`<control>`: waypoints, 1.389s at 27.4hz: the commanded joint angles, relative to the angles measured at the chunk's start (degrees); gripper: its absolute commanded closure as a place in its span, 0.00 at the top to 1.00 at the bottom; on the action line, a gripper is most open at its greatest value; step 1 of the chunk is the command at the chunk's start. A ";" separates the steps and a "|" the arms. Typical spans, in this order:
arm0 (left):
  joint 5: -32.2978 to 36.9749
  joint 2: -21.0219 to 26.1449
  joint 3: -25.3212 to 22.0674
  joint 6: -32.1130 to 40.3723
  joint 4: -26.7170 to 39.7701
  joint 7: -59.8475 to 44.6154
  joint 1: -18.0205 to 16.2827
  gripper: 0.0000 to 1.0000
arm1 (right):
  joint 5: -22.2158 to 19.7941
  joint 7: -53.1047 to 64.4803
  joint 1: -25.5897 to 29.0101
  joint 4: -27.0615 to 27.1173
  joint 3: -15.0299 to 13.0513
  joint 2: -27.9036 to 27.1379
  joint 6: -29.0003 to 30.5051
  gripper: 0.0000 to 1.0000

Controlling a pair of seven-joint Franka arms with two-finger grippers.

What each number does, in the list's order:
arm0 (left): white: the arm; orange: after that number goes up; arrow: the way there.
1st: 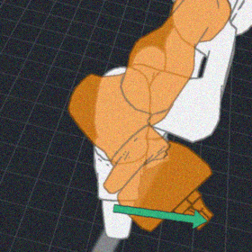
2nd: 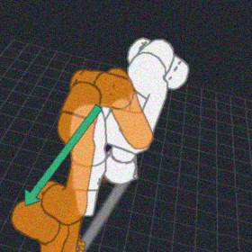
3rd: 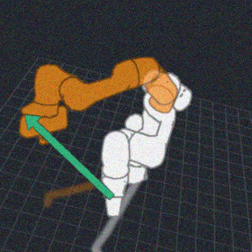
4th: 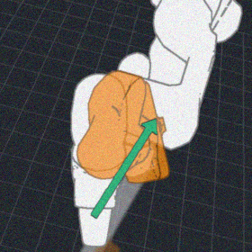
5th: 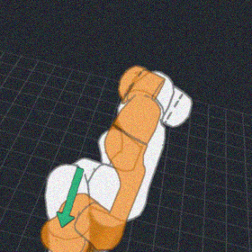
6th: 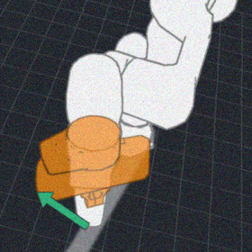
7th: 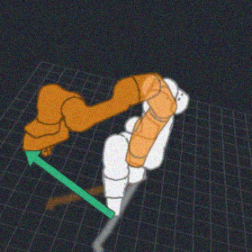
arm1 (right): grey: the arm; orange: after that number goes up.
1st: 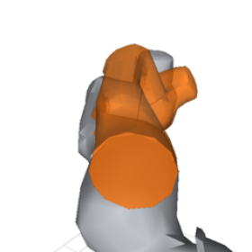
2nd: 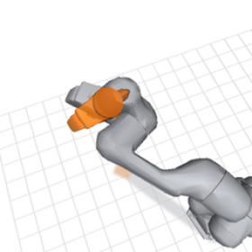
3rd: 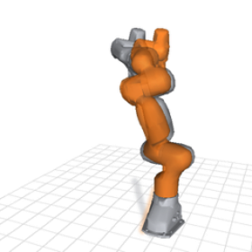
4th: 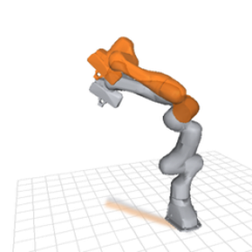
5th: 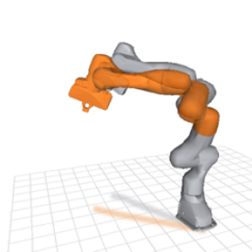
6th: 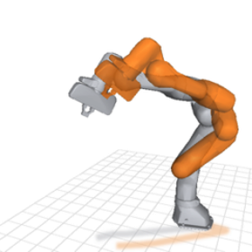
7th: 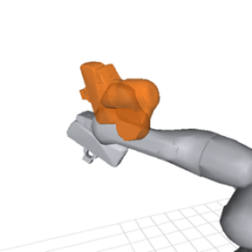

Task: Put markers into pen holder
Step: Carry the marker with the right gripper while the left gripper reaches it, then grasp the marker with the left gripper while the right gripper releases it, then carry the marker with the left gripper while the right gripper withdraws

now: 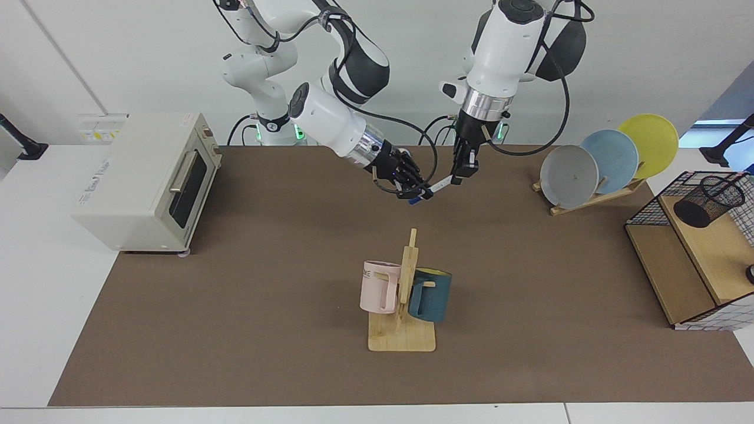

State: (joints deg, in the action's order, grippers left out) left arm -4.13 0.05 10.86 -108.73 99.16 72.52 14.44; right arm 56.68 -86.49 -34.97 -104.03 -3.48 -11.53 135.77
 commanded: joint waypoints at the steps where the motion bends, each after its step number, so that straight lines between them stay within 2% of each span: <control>1: 0.35 -0.40 -0.05 1.15 -0.28 0.16 0.85 0.00 | -1.04 -0.09 -0.45 0.58 -0.30 -0.60 0.90 0.99; 3: 0.35 -0.40 -0.14 1.50 -0.28 0.16 0.76 0.00 | -4.45 1.05 -1.42 0.50 -0.48 -0.42 0.72 1.00; 7: 0.35 -0.40 -0.84 3.08 -0.10 0.08 0.24 0.00 | -15.09 1.23 -1.68 0.49 -0.22 0.11 -0.86 1.00; 12: 2.71 -0.57 -2.95 6.60 -0.10 0.08 -0.29 0.00 | -24.49 5.08 -0.98 0.49 -0.57 0.46 -8.23 1.00; 15: 3.95 -0.66 -4.26 8.79 -0.19 0.08 -0.55 0.00 | -28.63 11.40 0.33 0.14 -0.83 1.25 -12.80 1.00; 21: 10.62 -0.84 -8.48 12.31 -0.02 0.16 -0.47 0.00 | -38.65 26.87 4.90 -0.47 -0.92 2.83 -22.38 1.00; 28: 18.35 -1.01 -14.02 12.67 0.34 0.16 -0.55 0.00 | -47.26 41.02 10.00 -1.00 -0.92 5.20 -28.19 1.00; 33: 24.07 -1.01 -17.62 13.37 0.25 0.51 -0.64 0.00 | -54.12 49.91 12.11 -1.00 -0.92 6.17 -29.34 1.00; 38: 29.95 -0.75 -21.93 13.99 -0.37 7.09 -0.64 0.00 | -56.07 62.63 15.97 -0.91 -0.92 7.05 -29.34 1.00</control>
State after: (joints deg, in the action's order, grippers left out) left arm 21.10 -0.11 -8.10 -96.00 99.15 74.42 13.76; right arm 2.64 -34.77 -22.57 -103.91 -5.12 -6.46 107.18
